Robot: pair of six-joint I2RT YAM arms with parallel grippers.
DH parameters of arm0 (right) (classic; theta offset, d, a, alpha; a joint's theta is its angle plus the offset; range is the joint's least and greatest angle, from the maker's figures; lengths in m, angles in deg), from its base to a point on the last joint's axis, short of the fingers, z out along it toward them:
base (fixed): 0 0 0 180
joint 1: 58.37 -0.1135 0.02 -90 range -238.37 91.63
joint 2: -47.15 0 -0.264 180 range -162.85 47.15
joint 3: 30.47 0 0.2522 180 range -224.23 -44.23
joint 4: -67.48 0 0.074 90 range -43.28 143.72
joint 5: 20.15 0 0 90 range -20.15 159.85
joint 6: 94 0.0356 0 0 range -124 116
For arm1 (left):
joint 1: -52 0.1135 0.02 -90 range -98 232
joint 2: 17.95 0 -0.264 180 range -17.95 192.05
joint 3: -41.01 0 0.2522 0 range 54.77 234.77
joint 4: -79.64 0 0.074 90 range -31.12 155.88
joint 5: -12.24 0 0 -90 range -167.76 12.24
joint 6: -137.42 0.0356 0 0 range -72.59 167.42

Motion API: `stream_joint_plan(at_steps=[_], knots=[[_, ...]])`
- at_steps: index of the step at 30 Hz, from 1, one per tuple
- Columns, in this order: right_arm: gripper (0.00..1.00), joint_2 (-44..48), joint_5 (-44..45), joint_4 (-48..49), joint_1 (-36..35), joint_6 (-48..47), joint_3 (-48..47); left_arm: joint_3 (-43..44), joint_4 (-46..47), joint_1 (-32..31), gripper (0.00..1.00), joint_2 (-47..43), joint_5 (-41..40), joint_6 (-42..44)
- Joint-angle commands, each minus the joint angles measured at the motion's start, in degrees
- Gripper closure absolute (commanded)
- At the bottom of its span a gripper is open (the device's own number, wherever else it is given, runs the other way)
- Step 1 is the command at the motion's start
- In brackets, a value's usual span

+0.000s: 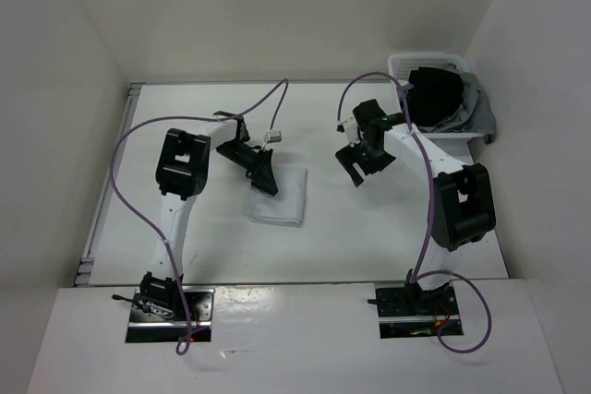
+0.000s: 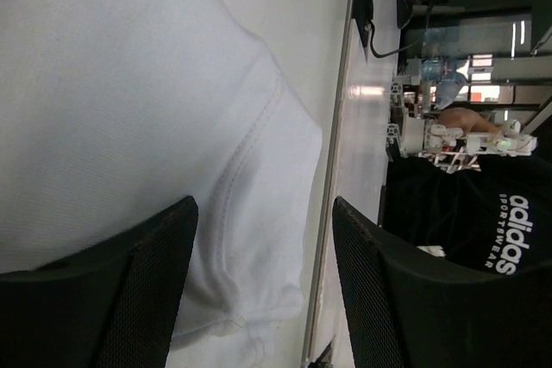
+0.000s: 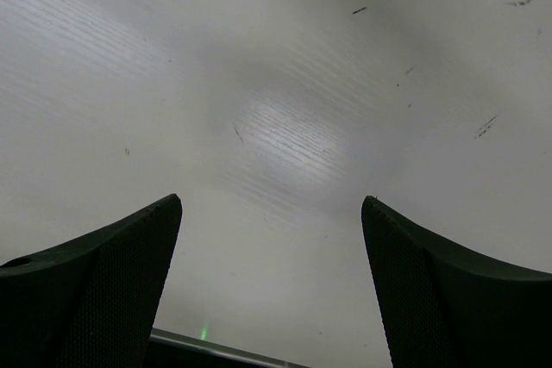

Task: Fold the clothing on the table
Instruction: Fold the skirt

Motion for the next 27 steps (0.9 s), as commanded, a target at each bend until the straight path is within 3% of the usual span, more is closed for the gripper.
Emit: stream_joint_plan(at_steps=[1, 11, 15, 17, 19, 20, 23, 27], knots=[[0.11, 2.81, 1.22, 1.72, -0.42, 0.66, 0.86, 3.29, 2.26, -1.75, 0.29, 0.35, 1.95, -0.25], [0.11, 4.65, 0.17, 2.25, -0.42, 0.14, -0.19, 4.7, 2.26, -2.98, 0.26, -17.4, -2.96, -5.7], [0.11, 7.99, 0.69, 3.83, 0.72, 0.14, -0.19, 6.36, 2.26, -0.1, 0.19, -26.0, -8.4, -9.39], [0.1, 11.14, 1.22, 4.62, 2.3, 0.75, -0.19, 5.59, 3.74, 4.98, 0.09, -28.91, -10.43, -11.23], [0.1, 13.87, 0.7, 6.29, 5.99, 2.76, -0.19, -0.79, 9.95, 9.47, 0.02, -35.23, -14.45, -16.74], [0.1, 17.1, 0.69, 8.21, 7.57, 3.47, 0.77, -3.88, 12.35, 14.63, 0.0, -40.3, -15.79, -18.43], [0.07, 22.65, 0.69, 13.3, 14.42, 5.67, 4.98, -17.76, 23.33, 25.18, 0.0, -51.63, -25.0, -26.52], [0.01, 31.27, 5.16, 18.59, 21.62, 4.27, 13.24, -33.16, 36.95, 34.34, 0.0, -65.64, -39.5, -33.38]])
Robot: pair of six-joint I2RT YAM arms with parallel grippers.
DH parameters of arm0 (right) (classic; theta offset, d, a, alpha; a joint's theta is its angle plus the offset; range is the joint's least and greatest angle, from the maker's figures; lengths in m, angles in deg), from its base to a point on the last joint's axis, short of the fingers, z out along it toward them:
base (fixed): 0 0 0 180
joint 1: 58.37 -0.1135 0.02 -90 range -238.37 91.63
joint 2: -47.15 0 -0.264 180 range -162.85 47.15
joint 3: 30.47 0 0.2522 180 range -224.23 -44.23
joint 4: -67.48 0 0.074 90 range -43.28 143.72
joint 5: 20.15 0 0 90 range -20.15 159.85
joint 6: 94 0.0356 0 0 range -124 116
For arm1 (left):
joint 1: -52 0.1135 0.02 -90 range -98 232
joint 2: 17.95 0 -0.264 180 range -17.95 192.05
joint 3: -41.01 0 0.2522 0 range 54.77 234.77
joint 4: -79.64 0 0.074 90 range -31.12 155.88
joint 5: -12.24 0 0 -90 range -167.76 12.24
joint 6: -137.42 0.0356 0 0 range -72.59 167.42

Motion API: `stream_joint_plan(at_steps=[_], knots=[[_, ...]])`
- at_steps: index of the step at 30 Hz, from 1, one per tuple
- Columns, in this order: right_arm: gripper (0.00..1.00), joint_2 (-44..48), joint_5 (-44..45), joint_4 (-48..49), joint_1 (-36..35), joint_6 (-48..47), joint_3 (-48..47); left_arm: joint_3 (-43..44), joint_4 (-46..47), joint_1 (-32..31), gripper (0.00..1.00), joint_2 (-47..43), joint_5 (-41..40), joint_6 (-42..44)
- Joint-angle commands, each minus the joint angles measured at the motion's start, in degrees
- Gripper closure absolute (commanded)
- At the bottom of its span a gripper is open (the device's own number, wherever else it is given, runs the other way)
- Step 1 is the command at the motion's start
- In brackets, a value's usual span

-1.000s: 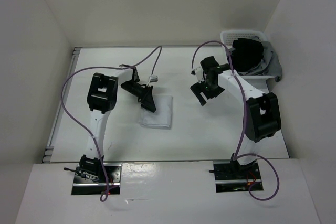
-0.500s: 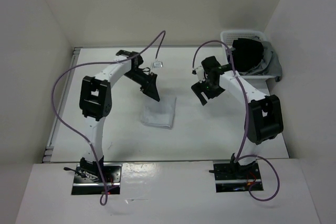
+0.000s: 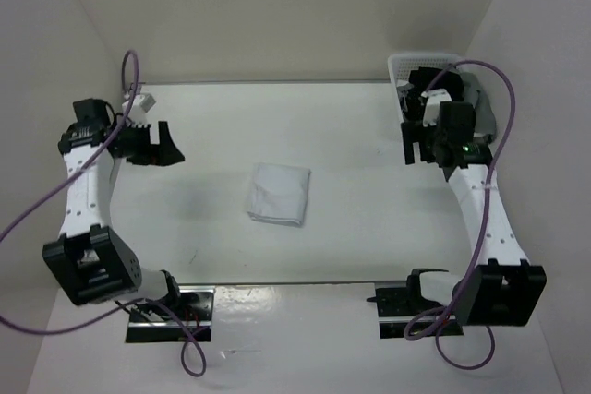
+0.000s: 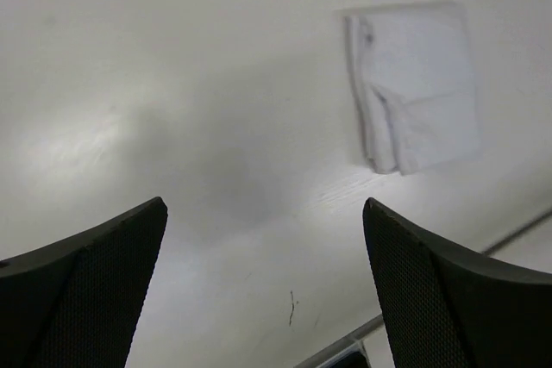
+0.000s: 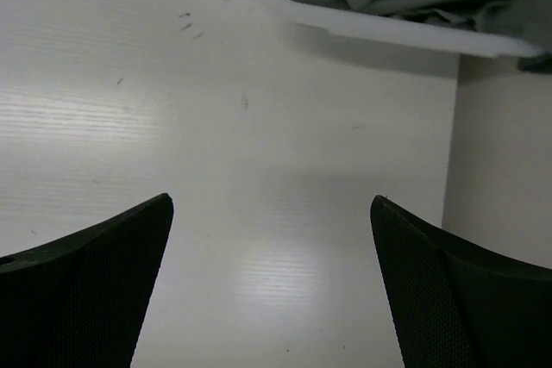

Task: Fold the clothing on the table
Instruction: Fold the skirt

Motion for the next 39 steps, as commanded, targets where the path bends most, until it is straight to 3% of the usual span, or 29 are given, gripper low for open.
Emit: stream_joint_plan(at_steps=[1, 6, 8, 20, 39], knots=[[0.01, 4.29, 3.86, 6.25, 3.67, 1.62, 4.68, -7.64, 10.58, 3.56, 0.0, -10.13, -13.92, -7.91], [0.01, 9.55, 0.97, 11.07, 10.88, 7.78, 13.38, -14.68, 13.13, 13.67, 0.0, -14.9, -19.3, -8.43], [0.01, 10.09, 6.3, 11.08, 11.51, 9.35, 11.74, -17.85, 14.61, 14.91, 0.0, -16.05, -21.06, -7.47], [0.01, 8.78, 9.24, 12.14, 13.27, 8.04, 13.3, -20.67, 16.47, 25.46, 0.0, -19.74, -15.45, -6.94], [0.01, 8.25, 6.15, 10.47, 13.27, 7.07, 12.7, -21.2, 16.47, 25.99, 0.0, -19.74, -13.24, -5.89]])
